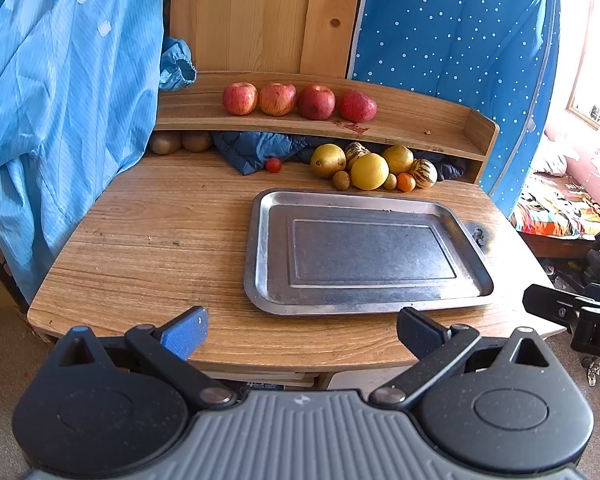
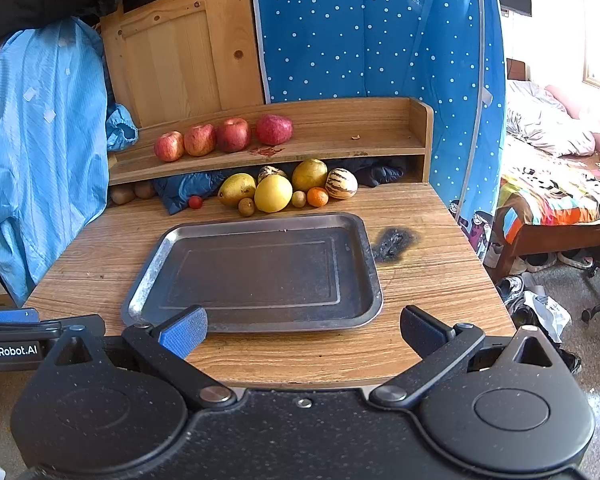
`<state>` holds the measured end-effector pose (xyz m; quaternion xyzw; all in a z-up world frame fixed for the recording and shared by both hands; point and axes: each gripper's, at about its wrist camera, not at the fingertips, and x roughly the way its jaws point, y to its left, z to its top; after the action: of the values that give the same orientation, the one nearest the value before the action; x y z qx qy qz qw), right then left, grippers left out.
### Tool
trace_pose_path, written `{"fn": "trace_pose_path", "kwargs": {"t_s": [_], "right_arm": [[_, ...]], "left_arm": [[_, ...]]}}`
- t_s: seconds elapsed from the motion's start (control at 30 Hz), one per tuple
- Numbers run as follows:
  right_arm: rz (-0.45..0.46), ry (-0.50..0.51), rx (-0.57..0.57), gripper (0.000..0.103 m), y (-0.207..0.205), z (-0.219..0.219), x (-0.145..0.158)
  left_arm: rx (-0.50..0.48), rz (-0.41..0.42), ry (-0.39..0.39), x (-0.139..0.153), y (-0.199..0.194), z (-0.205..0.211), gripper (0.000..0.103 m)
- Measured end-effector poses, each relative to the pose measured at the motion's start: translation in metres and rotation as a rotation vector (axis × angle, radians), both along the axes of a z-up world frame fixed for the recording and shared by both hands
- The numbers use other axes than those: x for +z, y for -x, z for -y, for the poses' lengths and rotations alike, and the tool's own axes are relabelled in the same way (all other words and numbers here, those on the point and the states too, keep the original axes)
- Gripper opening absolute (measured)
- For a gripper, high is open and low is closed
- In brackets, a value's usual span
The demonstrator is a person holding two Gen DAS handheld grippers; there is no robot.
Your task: Organize fruits
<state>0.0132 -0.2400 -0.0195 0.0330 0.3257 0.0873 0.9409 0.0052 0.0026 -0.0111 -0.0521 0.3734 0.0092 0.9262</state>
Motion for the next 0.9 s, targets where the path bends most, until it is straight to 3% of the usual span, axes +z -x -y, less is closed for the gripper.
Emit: {"fn": "trace_pose_path", "kwargs": {"t_s": [0.9], "right_arm": [[-0.02, -0.003, 0.027, 0.102, -0.015, 0.0, -0.005]], "left_arm": [[0.026, -0.034, 0.034, -0.001, -0.022, -0.011, 0.102]]}}
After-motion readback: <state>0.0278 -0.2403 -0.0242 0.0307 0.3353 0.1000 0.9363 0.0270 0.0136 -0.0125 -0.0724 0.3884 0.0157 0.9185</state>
